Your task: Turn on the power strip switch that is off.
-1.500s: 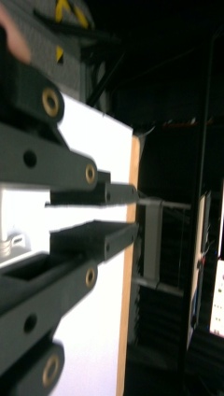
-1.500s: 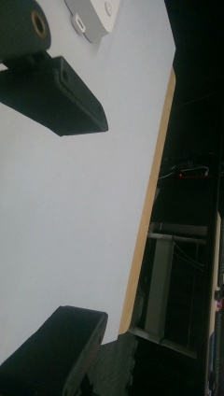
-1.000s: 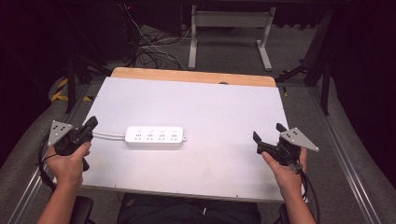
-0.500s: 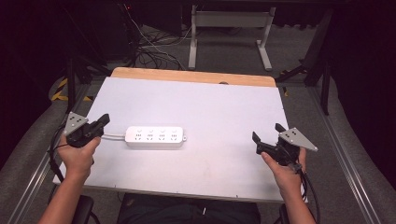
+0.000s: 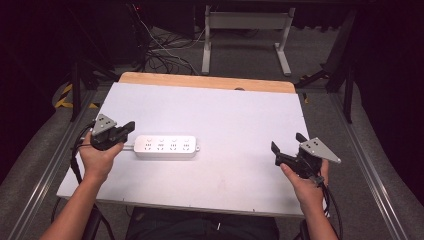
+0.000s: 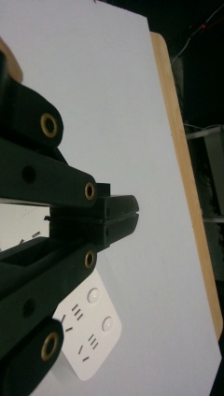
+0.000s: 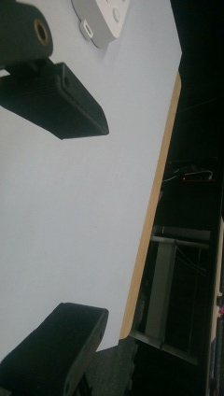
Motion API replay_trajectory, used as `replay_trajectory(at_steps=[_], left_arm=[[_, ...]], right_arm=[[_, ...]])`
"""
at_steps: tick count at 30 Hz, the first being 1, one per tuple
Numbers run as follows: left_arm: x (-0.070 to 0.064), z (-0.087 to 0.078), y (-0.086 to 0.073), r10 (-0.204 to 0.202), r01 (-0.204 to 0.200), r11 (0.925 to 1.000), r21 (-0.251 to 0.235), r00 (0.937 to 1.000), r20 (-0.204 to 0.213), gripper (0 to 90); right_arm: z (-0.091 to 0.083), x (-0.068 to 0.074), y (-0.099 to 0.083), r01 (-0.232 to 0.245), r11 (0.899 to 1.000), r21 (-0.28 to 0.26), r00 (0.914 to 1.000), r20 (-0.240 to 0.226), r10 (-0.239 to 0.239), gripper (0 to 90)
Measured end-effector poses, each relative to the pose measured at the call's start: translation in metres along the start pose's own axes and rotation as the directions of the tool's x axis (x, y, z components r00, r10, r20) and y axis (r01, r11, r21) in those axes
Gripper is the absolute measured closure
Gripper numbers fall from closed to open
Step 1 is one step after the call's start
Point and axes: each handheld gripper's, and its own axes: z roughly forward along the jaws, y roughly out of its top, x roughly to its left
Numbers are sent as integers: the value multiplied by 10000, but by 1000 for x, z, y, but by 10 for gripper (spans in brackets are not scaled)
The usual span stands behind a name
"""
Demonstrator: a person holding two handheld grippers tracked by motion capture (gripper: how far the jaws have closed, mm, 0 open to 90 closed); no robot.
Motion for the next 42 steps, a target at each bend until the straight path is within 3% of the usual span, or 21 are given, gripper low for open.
replay_trajectory(at_steps=[4, 6, 10, 14, 17, 22, 28, 32, 36, 42], left_arm=[[-3, 11, 2, 202, -206, 9985, 508, 9998, 95, 900], [-5, 23, 1, 402, -454, 9920, 1181, 9981, 461, 900], [-8, 35, -1, 452, -576, 9797, 1919, 9966, 686, 900], [-11, 49, 0, 403, -565, 9684, 2427, 9967, 711, 900], [-11, 57, -1, 572, -733, 9555, 2858, 9963, 644, 900], [-8, 65, -5, 306, -492, 9454, 3222, 9976, 625, 900], [-9, 70, -7, 379, -613, 9303, 3617, 9967, 716, 900], [-9, 70, -7, 249, -528, 9316, 3595, 9964, 816, 900], [-12, 71, -8, 462, -723, 9311, 3576, 9956, 810, 900], [-11, 71, -10, 107, -395, 9351, 3523, 9965, 833, 900]], right_arm=[[0, 0, 0, -1, 10000, 40, 10000, 15, 1, 110], [0, 0, 0, 0, 10000, 35, 10000, 33, 0, 110], [-1, 0, 0, -11, 10000, 41, 10000, 47, 11, 110], [0, 1, 0, 81, 9999, 82, 10000, -1, -81, 110], [1, 2, 0, 158, 9998, 87, 9999, -46, -158, 113], [0, 1, -1, 155, 9998, 106, 9999, 1, -155, 113], [-1, 1, 0, 124, 9999, 105, 9999, 29, -125, 112], [-1, 1, -1, 125, 9998, 122, 9999, 23, -126, 112], [-1, 1, 0, 118, 9999, 118, 9999, 19, -118, 112], [-2, 1, 0, 87, 9999, 73, 10000, 17, -87, 113]])
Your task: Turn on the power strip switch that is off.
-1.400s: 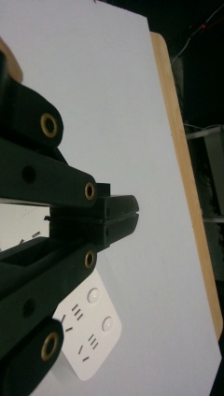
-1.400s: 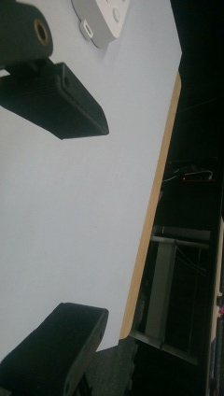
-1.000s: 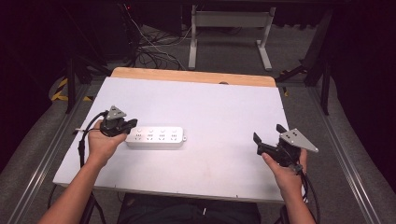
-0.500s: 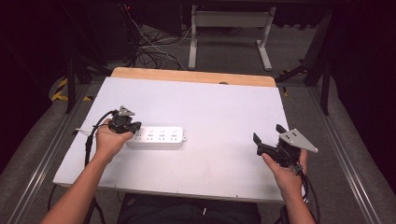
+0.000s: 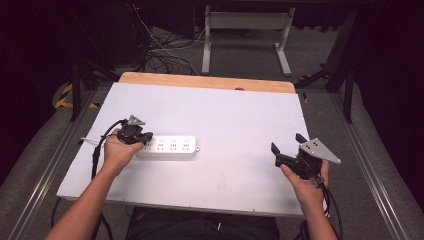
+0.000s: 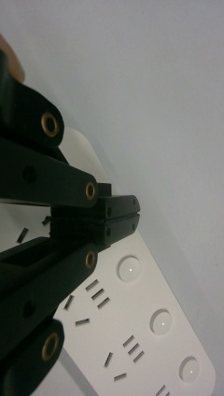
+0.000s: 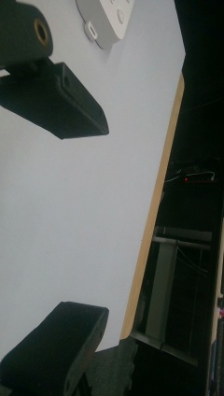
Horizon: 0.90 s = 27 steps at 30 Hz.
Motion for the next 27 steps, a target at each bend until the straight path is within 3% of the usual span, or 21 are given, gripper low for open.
replay_trajectory(at_steps=[6, 7, 13, 15, 27], left_arm=[[-1, 0, -1, 117, -117, 9999, -27, 9999, -107, 900], [-1, 0, -3, -107, 108, 9999, -68, 9998, 190, 900], [-1, 2, -2, 57, -62, 9999, -147, 9995, -320, 900], [-2, 2, -3, -133, 128, 9998, -172, 9994, -333, 900], [-5, 3, -5, -27, 20, 9999, -133, 9986, -536, 900]], right_arm=[[-1, 0, 0, -13, 10000, -24, 10000, -34, 13, 113], [-1, -1, 0, -20, 10000, -25, 10000, -22, 20, 114], [-2, 1, 0, 16, 10000, 0, 10000, -8, -16, 114], [-3, 1, 0, 44, 10000, -39, 10000, -27, -44, 115], [-4, 1, 0, -58, 10000, -71, 10000, -31, 58, 115]])
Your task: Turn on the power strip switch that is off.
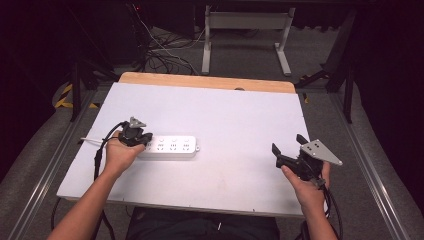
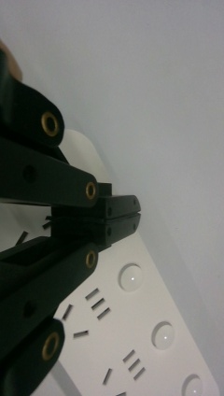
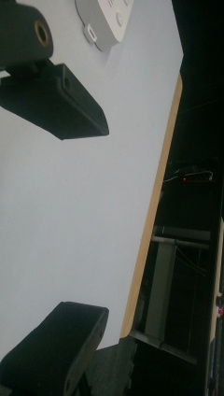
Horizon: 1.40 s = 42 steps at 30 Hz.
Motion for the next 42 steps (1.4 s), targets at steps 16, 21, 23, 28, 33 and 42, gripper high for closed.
replay_trajectory(at_steps=[16, 21, 23, 28, 33, 42], left_arm=[[1, 1, 0, -112, 112, 9999, -36, 9999, 70, 900], [-2, 1, 0, 74, -74, 10000, 0, 9999, -101, 900], [-2, 1, 0, 134, -134, 9999, 10, 9999, -86, 900], [-2, 1, 0, 100, -100, 9999, -4, 9999, -43, 900], [-1, 1, 0, 44, -44, 10000, -41, 10000, 4, 900], [-2, 1, 1, 155, -155, 9999, -25, 9999, -63, 900]], right_arm=[[0, 0, 0, 40, 10000, 15, 10000, 1, -40, 116], [0, 0, 0, 30, 10000, 12, 10000, -14, -30, 116], [0, 0, 0, 26, 10000, 3, 10000, -21, -26, 117], [0, -1, 0, 49, 10000, 17, 10000, 2, -49, 119], [0, 0, 0, 71, 10000, 22, 10000, 2, -71, 122], [-1, -1, 0, 42, 10000, -23, 10000, 79, -42, 127]])
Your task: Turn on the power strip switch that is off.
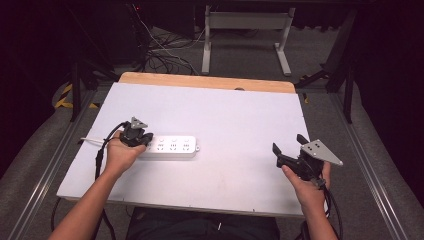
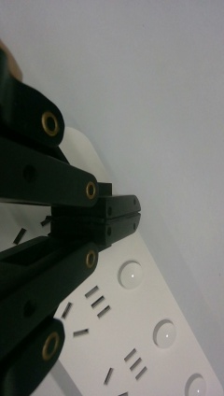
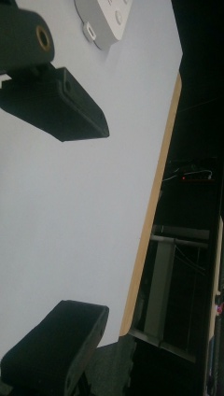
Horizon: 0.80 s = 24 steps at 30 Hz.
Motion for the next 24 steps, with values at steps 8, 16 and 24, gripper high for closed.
replay_trajectory(at_steps=[8, 16, 24], left_arm=[[-1, -1, 0, -3, 3, 10000, 20, 10000, 1, 900], [1, -2, 0, -70, 70, 10000, -39, 10000, 67, 900], [0, -2, -1, -214, 215, 9997, -103, 9997, 124, 900]], right_arm=[[1, 1, 0, -29, 10000, 25, 10000, -6, 29, 126], [2, 1, 0, -2, 10000, 29, 10000, -66, 3, 127], [2, 0, 0, -12, 10000, 38, 10000, -61, 13, 126]])
